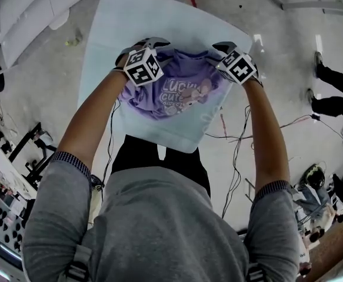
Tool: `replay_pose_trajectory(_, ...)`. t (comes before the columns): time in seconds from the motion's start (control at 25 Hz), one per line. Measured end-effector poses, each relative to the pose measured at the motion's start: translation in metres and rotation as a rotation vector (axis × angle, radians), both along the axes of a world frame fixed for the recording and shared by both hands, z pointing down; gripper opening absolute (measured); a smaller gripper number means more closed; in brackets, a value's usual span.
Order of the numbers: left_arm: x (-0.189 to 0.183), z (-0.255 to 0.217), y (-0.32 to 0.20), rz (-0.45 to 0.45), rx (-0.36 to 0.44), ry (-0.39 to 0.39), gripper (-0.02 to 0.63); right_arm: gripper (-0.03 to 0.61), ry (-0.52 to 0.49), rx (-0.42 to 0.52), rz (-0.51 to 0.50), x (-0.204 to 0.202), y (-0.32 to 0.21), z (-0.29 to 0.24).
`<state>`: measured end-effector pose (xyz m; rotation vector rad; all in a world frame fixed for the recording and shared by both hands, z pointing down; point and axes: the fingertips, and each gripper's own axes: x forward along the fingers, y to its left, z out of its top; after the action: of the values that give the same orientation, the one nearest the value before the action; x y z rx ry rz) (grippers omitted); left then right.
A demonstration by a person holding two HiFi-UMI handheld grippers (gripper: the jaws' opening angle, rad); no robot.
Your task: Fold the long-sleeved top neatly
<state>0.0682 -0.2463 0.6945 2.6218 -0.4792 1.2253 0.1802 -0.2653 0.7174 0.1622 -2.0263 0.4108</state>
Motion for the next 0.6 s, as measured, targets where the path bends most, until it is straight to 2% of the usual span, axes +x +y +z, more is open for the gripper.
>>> replay_pose_trajectory(0.2, -0.001, 0.024, 0.003, 0.043, -0.031, -0.032, 0.194, 0.224, 0.061, -0.065, -0.057, 0.005, 0.009, 0.023)
replay_pose_trajectory(0.32, -0.003, 0.031, 0.005, 0.058, -0.04, -0.044, 0.153, 0.209, 0.09, -0.077, -0.082, 0.007, 0.016, 0.028)
replay_pose_trajectory(0.4, -0.008, 0.035, 0.006, 0.058, -0.044, -0.044, 0.102, 0.174, 0.096, -0.069, -0.091, 0.007, 0.016, 0.029)
replay_pose_trajectory(0.44, -0.01, 0.037, 0.005, 0.056, -0.044, -0.043, 0.074, 0.135, 0.095, -0.068, -0.095, 0.007, 0.017, 0.029)
replay_pose_trajectory(0.52, -0.01, 0.038, 0.004, 0.053, -0.042, -0.041, 0.056, 0.063, 0.088, -0.062, -0.101, 0.011, 0.018, 0.028)
replay_pose_trajectory(0.6, -0.007, 0.034, 0.001, 0.049, -0.028, -0.039, 0.044, 0.044, 0.061, -0.052, -0.09, 0.019, 0.017, 0.021)
